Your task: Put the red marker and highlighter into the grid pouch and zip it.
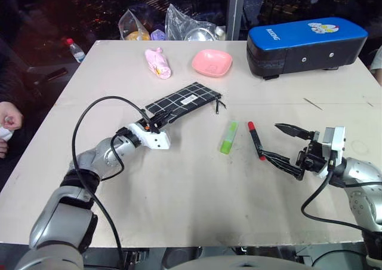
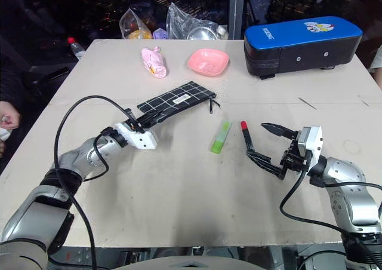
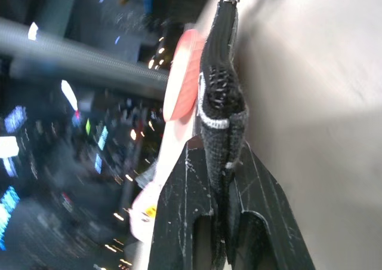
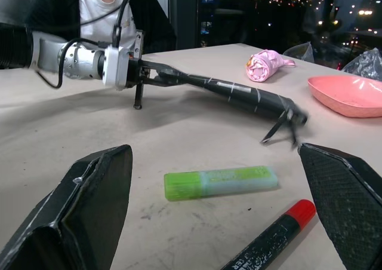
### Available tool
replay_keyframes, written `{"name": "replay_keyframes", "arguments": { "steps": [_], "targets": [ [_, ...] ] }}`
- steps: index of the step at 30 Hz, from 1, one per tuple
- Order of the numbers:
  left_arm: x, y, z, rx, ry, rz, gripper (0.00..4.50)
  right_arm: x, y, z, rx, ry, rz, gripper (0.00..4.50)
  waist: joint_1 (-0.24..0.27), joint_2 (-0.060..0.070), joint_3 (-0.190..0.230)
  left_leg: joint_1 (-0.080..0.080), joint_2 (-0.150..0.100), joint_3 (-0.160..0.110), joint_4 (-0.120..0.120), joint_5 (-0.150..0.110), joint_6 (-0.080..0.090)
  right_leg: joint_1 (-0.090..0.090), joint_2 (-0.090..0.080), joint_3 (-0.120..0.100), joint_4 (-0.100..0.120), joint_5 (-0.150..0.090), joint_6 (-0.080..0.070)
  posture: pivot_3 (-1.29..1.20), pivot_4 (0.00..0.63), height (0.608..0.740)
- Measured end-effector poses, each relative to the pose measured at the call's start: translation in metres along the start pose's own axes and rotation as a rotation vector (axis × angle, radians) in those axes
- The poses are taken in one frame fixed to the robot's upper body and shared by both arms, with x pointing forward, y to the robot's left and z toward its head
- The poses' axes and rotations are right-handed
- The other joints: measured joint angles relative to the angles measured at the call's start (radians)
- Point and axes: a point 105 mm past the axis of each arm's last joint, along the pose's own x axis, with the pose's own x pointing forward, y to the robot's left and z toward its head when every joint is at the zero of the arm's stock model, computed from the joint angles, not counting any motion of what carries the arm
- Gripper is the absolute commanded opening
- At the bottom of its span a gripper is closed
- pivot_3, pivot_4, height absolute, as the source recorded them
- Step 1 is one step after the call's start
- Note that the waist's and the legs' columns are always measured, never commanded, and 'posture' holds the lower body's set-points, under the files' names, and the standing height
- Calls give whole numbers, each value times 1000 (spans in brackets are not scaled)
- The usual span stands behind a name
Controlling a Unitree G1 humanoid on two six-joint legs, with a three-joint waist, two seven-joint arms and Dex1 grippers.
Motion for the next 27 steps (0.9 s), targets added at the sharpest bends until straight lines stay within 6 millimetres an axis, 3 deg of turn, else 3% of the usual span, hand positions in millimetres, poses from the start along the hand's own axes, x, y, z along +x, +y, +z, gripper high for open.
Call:
{"name": "replay_keyframes", "arguments": {
  "steps": [4,7,10,13,17,20,27],
  "targets": [
    [2,0,23,-357,-41,107,21,1,-1,1,2,2,-11,4500,-4,-1,1,-2,1,0,0,0,0,-2,-6,1,0,0,0,0,150,726],
    [-1,16,34,-593,-58,158,21,4,-2,4,-4,-6,-23,4500,-6,-1,1,-2,1,0,0,0,0,-3,-6,1,0,0,-1,0,150,726],
    [-4,25,48,-762,-103,147,21,7,-6,4,10,-5,-57,4500,-5,-1,1,-2,1,0,0,0,0,-3,-6,1,0,0,-1,0,150,726],
    [-6,17,65,-912,-125,81,21,17,-20,9,-17,9,-134,4500,-5,-1,1,-2,1,0,0,0,0,-3,-5,2,0,0,-1,0,150,726],
    [-7,13,81,-957,-144,16,21,36,-38,19,-65,49,-241,4500,-5,-1,1,-2,1,1,0,0,0,-3,-4,2,0,0,-1,0,150,726],
    [-7,12,84,-866,-125,-23,21,50,-49,24,-81,101,-306,4500,-2,-1,1,-2,1,1,-1,0,0,-3,1,2,0,0,-1,0,150,726],
    [-8,-2,86,-770,-86,-95,21,79,-60,21,53,151,-404,4500,-6,-1,1,-2,1,1,-1,0,0,-3,2,2,0,0,-1,0,150,726]
  ]
}}
